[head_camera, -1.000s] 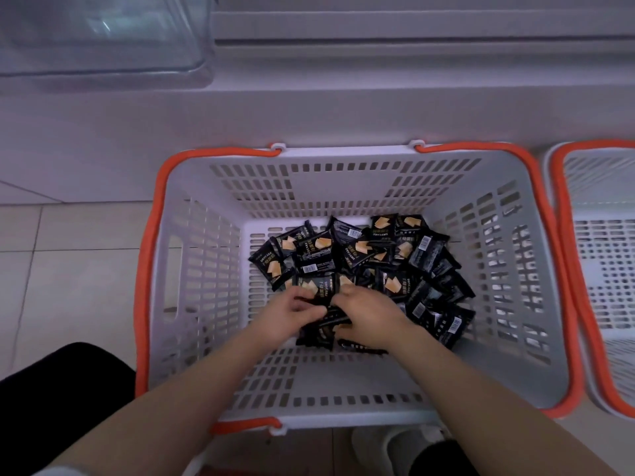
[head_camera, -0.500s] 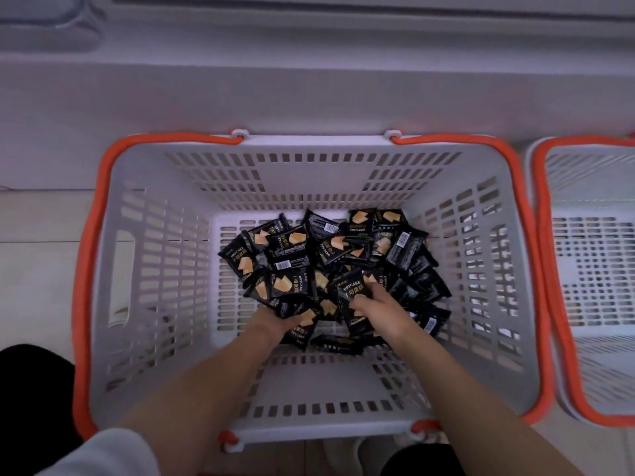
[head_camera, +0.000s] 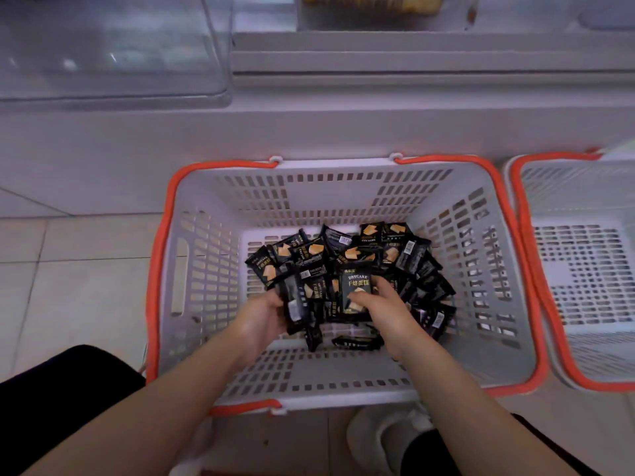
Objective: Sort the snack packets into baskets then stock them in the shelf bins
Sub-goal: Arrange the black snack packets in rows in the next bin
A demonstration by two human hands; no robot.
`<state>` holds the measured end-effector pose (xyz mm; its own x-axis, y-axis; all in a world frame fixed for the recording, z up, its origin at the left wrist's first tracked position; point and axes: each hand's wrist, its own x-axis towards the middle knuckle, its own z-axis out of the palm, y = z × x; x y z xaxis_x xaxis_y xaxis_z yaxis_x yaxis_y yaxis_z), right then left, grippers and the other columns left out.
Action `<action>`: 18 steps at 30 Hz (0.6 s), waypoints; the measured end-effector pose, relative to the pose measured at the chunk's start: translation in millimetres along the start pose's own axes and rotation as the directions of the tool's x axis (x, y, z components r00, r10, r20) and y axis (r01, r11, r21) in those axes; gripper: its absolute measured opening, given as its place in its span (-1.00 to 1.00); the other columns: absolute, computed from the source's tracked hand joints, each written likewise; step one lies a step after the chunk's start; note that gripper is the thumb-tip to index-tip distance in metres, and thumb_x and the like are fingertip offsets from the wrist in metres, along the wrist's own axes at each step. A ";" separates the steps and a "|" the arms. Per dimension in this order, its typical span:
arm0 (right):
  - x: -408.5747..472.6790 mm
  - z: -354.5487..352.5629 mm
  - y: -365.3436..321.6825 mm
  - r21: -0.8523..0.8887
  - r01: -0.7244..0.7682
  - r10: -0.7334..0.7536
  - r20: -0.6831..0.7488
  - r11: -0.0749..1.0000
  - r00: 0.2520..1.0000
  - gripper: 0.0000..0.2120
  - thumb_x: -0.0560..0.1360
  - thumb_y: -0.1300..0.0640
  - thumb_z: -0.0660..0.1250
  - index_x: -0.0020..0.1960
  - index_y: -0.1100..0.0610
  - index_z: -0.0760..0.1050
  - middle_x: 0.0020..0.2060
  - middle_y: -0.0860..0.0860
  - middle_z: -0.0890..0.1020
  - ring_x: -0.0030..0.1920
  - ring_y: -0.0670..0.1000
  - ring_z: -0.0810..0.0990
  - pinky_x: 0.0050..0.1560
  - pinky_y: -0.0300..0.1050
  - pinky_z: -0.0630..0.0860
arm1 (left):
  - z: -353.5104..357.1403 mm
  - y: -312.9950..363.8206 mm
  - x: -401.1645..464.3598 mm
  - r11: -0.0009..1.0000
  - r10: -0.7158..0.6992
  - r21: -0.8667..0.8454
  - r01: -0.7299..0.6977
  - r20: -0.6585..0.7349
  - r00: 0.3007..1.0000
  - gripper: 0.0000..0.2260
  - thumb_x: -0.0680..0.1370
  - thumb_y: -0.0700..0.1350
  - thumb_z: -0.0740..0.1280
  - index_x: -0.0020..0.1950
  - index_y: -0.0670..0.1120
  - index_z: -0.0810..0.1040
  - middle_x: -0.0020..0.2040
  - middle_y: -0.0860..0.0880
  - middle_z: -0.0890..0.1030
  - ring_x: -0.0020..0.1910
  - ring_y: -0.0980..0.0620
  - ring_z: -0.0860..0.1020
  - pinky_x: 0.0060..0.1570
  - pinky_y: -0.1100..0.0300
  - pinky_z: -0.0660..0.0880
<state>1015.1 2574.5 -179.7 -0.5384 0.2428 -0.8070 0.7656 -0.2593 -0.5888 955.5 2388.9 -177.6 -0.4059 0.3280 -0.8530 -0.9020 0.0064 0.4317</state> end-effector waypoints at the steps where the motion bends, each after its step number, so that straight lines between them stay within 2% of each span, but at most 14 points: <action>1: -3.5 3.5 -1.1 0.006 0.008 -0.008 -0.004 1.000 1.000 -0.71 0.52 0.19 0.30 0.18 -0.02 0.34 -0.05 -0.14 0.51 -0.08 -0.15 0.48 -0.09 -0.17 0.38 | 1.4 2.3 -3.4 0.994 -0.028 -0.109 0.030 0.012 1.000 -0.72 0.58 -0.25 -0.03 0.11 -0.19 0.44 -0.21 -0.13 0.56 -0.24 -0.03 0.50 -0.20 0.10 0.46; 3: -10.1 8.7 -0.8 -0.041 0.039 -0.039 0.013 0.998 0.999 -0.71 0.54 0.20 0.28 0.20 -0.01 0.31 -0.10 -0.19 0.46 -0.13 -0.22 0.44 -0.19 -0.25 0.35 | 1.7 4.7 -6.5 0.974 -0.106 -0.202 0.108 0.017 0.994 -0.70 0.62 -0.09 -0.07 -0.04 -0.15 0.43 -0.42 -0.03 0.42 -0.49 0.07 0.33 -0.48 0.24 0.28; 4: -13.1 10.7 -0.1 -0.081 0.066 -0.063 0.032 0.995 0.997 -0.68 0.54 0.19 0.28 0.25 0.00 0.32 -0.07 -0.19 0.46 -0.10 -0.20 0.45 -0.18 -0.26 0.35 | 1.2 4.7 -6.2 0.964 -0.134 -0.223 0.143 0.053 0.990 -0.65 0.62 0.05 -0.05 -0.11 -0.12 0.41 -0.45 0.00 0.34 -0.55 0.09 0.23 -0.54 0.28 0.17; 6: -17.4 13.7 0.6 -0.136 0.121 -0.114 0.058 0.983 0.992 -0.61 0.52 0.20 0.28 0.31 0.02 0.33 0.01 -0.15 0.50 -0.02 -0.13 0.49 -0.16 -0.27 0.37 | -2.5 2.9 -4.5 0.958 -0.152 -0.225 0.176 0.122 0.981 -0.54 0.52 0.30 0.10 -0.20 -0.09 0.39 -0.41 0.02 0.25 -0.52 0.09 0.11 -0.53 0.29 0.08; 7: -18.8 14.7 -0.3 -0.143 0.137 -0.129 0.062 0.980 0.990 -0.61 0.51 0.22 0.28 0.31 0.02 0.34 0.03 -0.11 0.52 0.00 -0.12 0.50 -0.16 -0.28 0.38 | -5.5 1.4 -4.0 0.958 -0.150 -0.222 0.181 0.152 0.977 -0.56 0.45 0.32 0.20 -0.21 -0.08 0.39 -0.40 0.02 0.26 -0.50 0.09 0.11 -0.53 0.28 0.10; 9: -20.0 15.1 -3.0 -0.108 0.125 -0.119 0.061 0.986 0.991 -0.66 0.51 0.24 0.26 0.24 0.00 0.37 0.00 -0.08 0.54 -0.04 -0.14 0.51 -0.19 -0.28 0.38 | -9.1 -3.2 -2.5 0.956 -0.108 -0.247 0.156 0.200 0.974 -0.67 0.39 0.18 0.33 -0.19 -0.08 0.42 -0.39 0.00 0.37 -0.50 0.09 0.23 -0.51 0.29 0.21; 11: -20.3 15.1 -5.3 -0.038 0.066 -0.063 0.062 0.997 0.996 -0.73 0.50 0.26 0.23 0.15 -0.01 0.42 -0.06 -0.07 0.55 -0.08 -0.12 0.51 -0.16 -0.22 0.41 | -9.3 -6.9 0.3 0.949 -0.074 -0.289 0.129 0.194 0.978 -0.73 0.40 0.08 0.31 -0.17 -0.12 0.57 -0.30 -0.05 0.54 -0.42 0.06 0.44 -0.38 0.23 0.39; 13: -18.3 15.4 -4.5 0.092 0.006 -0.013 0.070 0.996 0.997 -0.79 0.49 0.29 0.20 -0.01 0.01 0.48 -0.14 -0.03 0.56 -0.10 -0.04 0.51 -0.03 -0.09 0.42 | -9.1 -8.5 5.6 0.947 -0.065 -0.301 0.109 0.152 0.986 -0.68 0.41 0.06 0.28 -0.14 -0.16 0.69 -0.17 -0.11 0.65 -0.27 0.00 0.59 -0.22 0.13 0.53; 15: -16.8 17.7 -2.8 0.252 -0.041 0.014 0.111 0.967 0.994 -0.78 0.48 0.32 0.18 -0.13 0.04 0.50 -0.24 -0.02 0.56 -0.17 0.00 0.52 -0.02 0.00 0.44 | -6.6 -8.6 8.9 0.947 -0.058 -0.307 0.091 0.114 0.992 -0.63 0.41 0.04 0.29 0.05 -0.19 0.64 -0.01 -0.16 0.66 -0.09 -0.05 0.63 -0.07 0.06 0.58; 17: -16.6 23.2 -1.7 0.326 -0.061 0.010 0.157 0.943 0.988 -0.77 0.49 0.32 0.16 -0.08 0.07 0.52 -0.25 -0.01 0.60 -0.17 0.01 0.56 0.03 0.06 0.49 | 0.6 -7.4 9.8 0.961 -0.057 -0.262 0.084 0.108 0.993 -0.58 0.43 0.04 0.29 0.19 -0.18 0.54 0.12 -0.18 0.62 0.10 -0.09 0.59 0.11 0.02 0.51; 18: -17.3 26.7 -1.1 0.322 -0.042 -0.011 0.161 0.946 0.987 -0.76 0.48 0.32 0.16 -0.06 0.06 0.53 -0.23 -0.01 0.63 -0.14 0.01 0.57 0.06 0.08 0.49 | 5.7 -6.6 9.5 0.970 -0.053 -0.230 0.077 0.109 0.993 -0.59 0.46 0.05 0.27 0.21 -0.17 0.53 0.14 -0.17 0.62 0.13 -0.10 0.58 0.13 0.02 0.49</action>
<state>1014.1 2545.6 -166.3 -0.5966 0.0920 -0.7972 0.6334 -0.5561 -0.5382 958.4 2397.4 -186.9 -0.3393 0.4281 -0.8376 -0.9401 -0.1856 0.2860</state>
